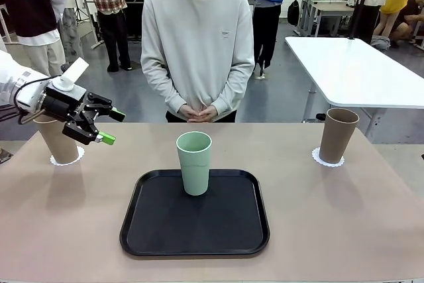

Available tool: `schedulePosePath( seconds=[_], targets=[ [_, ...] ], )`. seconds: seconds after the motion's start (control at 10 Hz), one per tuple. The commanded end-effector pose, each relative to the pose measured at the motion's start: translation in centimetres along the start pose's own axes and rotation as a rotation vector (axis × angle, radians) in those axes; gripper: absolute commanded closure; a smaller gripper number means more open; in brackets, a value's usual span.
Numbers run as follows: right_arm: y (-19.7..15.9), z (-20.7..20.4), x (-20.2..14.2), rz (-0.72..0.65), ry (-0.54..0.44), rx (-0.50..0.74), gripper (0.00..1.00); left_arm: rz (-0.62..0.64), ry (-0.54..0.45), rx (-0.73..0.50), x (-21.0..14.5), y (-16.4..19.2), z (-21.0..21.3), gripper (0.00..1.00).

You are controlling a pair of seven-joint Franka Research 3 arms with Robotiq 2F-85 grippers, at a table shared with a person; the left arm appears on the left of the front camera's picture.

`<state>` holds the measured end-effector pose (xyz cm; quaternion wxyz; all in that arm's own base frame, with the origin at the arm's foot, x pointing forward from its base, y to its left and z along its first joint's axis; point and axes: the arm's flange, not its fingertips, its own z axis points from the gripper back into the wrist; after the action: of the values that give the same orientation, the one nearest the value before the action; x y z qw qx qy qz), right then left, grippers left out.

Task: Place coasters on the table and set cups on them.
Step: Take one Reusable plastic cup from the Flat Tray and place it on a coaster set by the human.

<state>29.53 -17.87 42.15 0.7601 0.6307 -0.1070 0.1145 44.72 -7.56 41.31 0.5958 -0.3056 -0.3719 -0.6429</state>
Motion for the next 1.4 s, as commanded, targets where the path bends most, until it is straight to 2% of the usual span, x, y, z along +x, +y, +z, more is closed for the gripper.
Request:
schedulePosePath(
  seconds=[0.0,0.3,0.4,0.6,0.9,1.3],
  targets=[
    [-0.1,-0.1,-0.2,0.004,0.0,0.009,0.0,-0.059,-0.032,0.021,0.1,0.2,-0.4,0.0],
    [-0.1,-0.1,-0.2,0.004,0.0,0.009,0.0,-0.028,-0.01,0.007,0.1,0.1,0.0,0.0],
    [-0.1,-0.1,-0.2,0.004,0.0,0.009,0.0,-0.077,-0.026,0.008,-0.5,-0.3,-0.7,0.0],
    [-0.1,-0.1,-0.2,0.004,0.0,0.009,0.0,-0.065,-0.04,0.048,-1.4,-0.5,-2.0,0.0],
    [-0.1,-0.1,-0.2,0.004,0.0,0.009,0.0,-0.098,-0.109,0.072,-2.5,-0.3,-4.0,0.0],
    [-0.1,-0.1,-0.2,0.004,0.0,0.009,0.0,-0.068,-0.174,0.074,-3.9,1.0,-6.0,0.0]
  ],
)
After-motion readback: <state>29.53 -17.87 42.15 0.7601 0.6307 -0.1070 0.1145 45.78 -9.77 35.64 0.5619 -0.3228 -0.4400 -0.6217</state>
